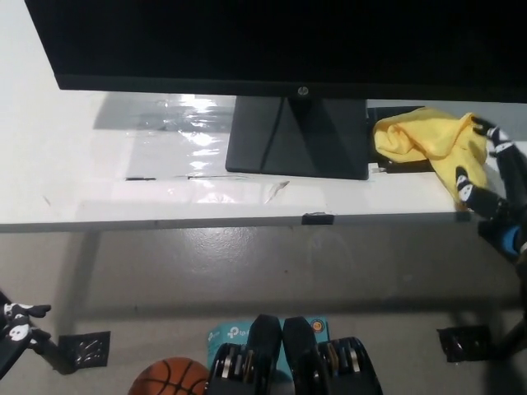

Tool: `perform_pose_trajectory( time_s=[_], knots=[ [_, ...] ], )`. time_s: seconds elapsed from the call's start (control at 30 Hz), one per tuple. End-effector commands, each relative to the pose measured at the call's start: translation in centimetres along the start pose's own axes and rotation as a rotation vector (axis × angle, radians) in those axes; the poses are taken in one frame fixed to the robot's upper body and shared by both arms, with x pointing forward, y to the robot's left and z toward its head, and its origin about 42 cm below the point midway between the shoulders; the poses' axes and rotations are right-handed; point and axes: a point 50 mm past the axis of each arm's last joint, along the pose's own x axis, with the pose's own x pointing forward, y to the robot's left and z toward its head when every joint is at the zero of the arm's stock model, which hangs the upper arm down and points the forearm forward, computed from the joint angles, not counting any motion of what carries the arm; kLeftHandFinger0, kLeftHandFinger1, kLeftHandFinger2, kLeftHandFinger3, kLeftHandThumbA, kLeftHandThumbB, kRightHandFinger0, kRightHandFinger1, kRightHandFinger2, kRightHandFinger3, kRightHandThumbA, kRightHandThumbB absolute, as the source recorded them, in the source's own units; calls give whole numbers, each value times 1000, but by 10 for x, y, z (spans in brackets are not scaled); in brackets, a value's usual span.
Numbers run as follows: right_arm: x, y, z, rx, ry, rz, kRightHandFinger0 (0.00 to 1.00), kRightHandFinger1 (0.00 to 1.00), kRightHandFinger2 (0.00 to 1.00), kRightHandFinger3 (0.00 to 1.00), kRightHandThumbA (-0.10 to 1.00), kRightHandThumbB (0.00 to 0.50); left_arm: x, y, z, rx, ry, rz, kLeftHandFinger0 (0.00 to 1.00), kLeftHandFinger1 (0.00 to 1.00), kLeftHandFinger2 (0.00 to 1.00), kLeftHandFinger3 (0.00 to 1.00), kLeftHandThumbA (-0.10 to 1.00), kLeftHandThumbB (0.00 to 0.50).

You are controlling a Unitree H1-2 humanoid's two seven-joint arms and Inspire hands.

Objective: The robot uses its right hand to pick up the cloth kept in the middle of the desk and use it to wipe the monitor in the middle of the desk by swiping its screen twice

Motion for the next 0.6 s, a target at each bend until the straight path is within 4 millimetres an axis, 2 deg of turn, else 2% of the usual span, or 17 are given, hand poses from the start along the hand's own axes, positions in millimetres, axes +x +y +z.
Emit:
perform_pose_trajectory(
  time_s=[0.0, 0.07, 0.2, 0.3, 0.33, 0.37, 0.43, 0.5, 0.57],
  knots=[
    [15, -13, 9, -50, -57, -38, 806, 912, 877, 919, 451, 124, -6, 5, 10, 6, -26, 1, 368, 426, 627, 782, -51, 179],
    [21, -12, 8, -49, -53, -33, 776, 886, 833, 901, 434, 125, -7, 5, 9, 0, -26, -2, 354, 413, 618, 770, -45, 186],
    [39, -17, 10, -53, -59, -35, 801, 921, 864, 902, 460, 131, -6, 5, 9, 2, -33, -6, 335, 406, 602, 743, -27, 180],
    [49, -24, 17, -56, -71, -40, 792, 930, 851, 899, 392, 119, -6, 5, 8, 6, -47, -9, 324, 396, 585, 735, -61, 178],
    [46, -21, 14, -55, -65, -37, 792, 930, 851, 899, 387, 119, -7, 6, 6, 8, -41, -12, 323, 395, 583, 733, -64, 178],
    [51, -26, 20, -67, -93, -51, 735, 880, 813, 892, 375, 116, -8, 6, 7, 13, -35, -14, 321, 394, 596, 750, -54, 177],
    [53, -27, 25, -73, -109, -59, 712, 860, 786, 883, 390, 123, -10, 6, 4, 10, -21, -11, 336, 401, 609, 782, -57, 178],
    [59, -30, 33, -97, -129, -82, 652, 823, 745, 857, 412, 136, -9, 6, 3, 14, -26, -10, 344, 402, 606, 773, -47, 182],
    [62, -32, 38, -107, -133, -87, 652, 830, 756, 863, 443, 141, -10, 6, 3, 19, -23, -9, 347, 404, 604, 775, -43, 181]
  ],
)
